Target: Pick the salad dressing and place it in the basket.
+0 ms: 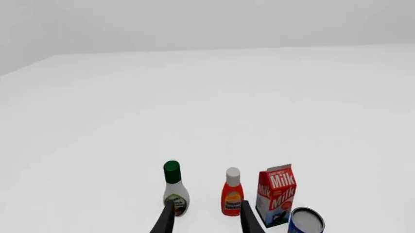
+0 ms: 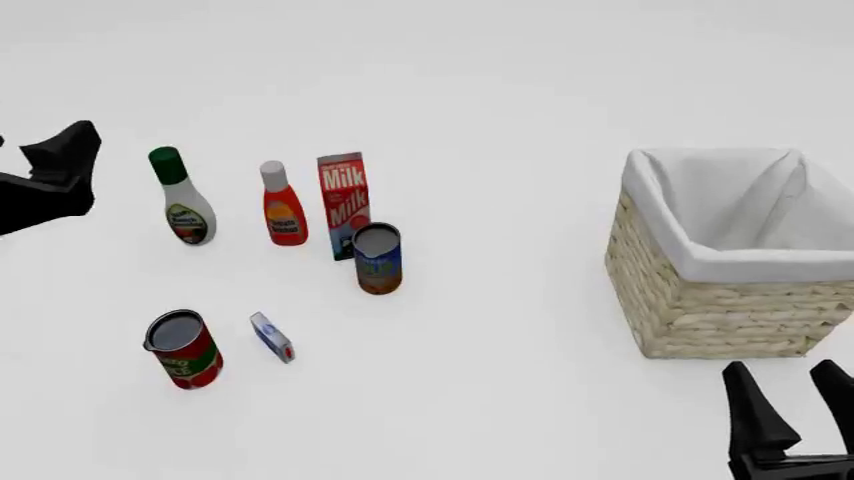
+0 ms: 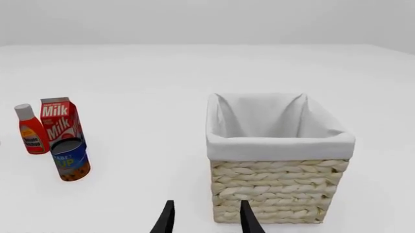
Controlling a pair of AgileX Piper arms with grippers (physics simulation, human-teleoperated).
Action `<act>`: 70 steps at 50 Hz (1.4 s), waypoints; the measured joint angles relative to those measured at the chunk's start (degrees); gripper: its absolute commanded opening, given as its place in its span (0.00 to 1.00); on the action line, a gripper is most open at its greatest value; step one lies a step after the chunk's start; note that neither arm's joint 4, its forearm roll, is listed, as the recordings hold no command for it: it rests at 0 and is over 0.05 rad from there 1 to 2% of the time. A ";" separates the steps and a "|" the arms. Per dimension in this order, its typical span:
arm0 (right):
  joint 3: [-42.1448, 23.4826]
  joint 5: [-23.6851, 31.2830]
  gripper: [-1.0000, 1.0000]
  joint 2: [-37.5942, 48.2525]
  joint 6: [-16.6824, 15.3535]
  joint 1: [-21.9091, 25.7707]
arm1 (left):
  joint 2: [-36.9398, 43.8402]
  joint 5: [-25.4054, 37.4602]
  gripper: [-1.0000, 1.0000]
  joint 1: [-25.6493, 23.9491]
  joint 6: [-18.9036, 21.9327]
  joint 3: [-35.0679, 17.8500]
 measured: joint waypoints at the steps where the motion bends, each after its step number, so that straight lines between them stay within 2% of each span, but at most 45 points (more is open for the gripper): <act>1: 0.00 -0.06 1.00 0.08 0.01 0.02 | 1.24 0.35 1.00 0.14 0.03 -1.29; 26: 0.02 -0.16 1.00 0.61 0.41 0.20 | 26.36 12.16 1.00 4.57 1.79 -30.68; 37: 0.02 0.26 1.00 0.27 0.52 0.25 | 35.41 17.26 1.00 6.58 0.64 -41.90; 47: 0.02 1.02 1.00 -0.42 0.58 0.13 | 41.84 19.62 1.00 8.34 -0.52 -48.20; 70: 0.01 -0.42 1.00 0.84 0.14 0.47 | 53.95 23.42 1.00 10.80 -4.30 -59.03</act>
